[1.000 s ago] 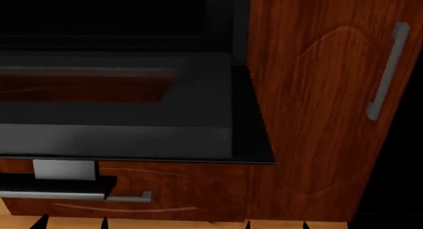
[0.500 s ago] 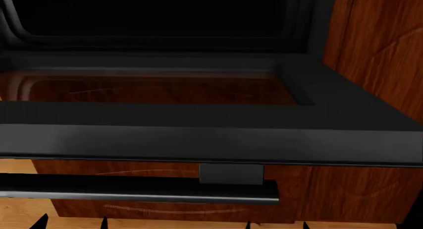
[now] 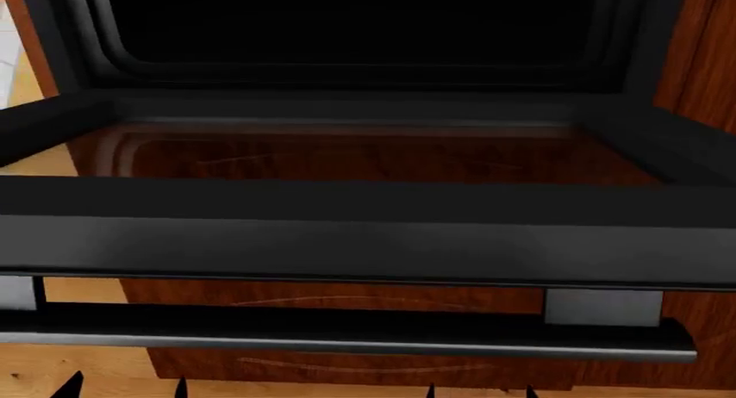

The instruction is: Close the oven door

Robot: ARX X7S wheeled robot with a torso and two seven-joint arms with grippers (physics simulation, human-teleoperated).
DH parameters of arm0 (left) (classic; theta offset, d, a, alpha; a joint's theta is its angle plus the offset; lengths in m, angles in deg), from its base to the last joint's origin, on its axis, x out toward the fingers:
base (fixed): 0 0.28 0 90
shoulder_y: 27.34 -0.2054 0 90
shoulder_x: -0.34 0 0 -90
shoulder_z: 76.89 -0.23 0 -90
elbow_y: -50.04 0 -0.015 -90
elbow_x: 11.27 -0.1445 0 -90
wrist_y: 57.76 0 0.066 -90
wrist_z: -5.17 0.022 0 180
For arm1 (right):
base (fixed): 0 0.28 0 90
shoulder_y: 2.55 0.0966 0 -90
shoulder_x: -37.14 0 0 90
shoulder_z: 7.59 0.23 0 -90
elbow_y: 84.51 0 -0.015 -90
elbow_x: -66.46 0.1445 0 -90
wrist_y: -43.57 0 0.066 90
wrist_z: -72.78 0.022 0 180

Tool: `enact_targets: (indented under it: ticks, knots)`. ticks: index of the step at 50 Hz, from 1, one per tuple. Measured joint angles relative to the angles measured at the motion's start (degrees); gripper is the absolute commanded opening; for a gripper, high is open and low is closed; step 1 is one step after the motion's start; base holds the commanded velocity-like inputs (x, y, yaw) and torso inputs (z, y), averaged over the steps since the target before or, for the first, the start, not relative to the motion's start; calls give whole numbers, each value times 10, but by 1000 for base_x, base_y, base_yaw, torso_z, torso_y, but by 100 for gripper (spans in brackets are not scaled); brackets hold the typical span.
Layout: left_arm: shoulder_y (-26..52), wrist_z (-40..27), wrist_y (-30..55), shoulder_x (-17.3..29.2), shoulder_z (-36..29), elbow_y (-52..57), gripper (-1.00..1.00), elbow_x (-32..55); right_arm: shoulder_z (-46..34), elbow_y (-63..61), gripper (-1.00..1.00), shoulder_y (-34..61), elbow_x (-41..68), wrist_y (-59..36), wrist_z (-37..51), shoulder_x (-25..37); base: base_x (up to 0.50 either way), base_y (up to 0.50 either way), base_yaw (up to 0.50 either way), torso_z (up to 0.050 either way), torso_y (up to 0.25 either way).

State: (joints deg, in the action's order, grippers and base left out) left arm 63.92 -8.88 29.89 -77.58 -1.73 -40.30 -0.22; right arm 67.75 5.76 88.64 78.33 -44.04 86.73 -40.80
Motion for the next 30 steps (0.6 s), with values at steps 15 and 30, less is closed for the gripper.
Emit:
enact_targets:
  ticks: [15,30]
  knots:
    - [1,-5,2,2,-6,0,100,-2,-1,0,100,1,5,0,4,3,0,0,0,-5,0]
    - [2,-10,4,6,-11,1,100,-3,-3,0,100,2,8,-2,9,5,0,0,0,-47,0]
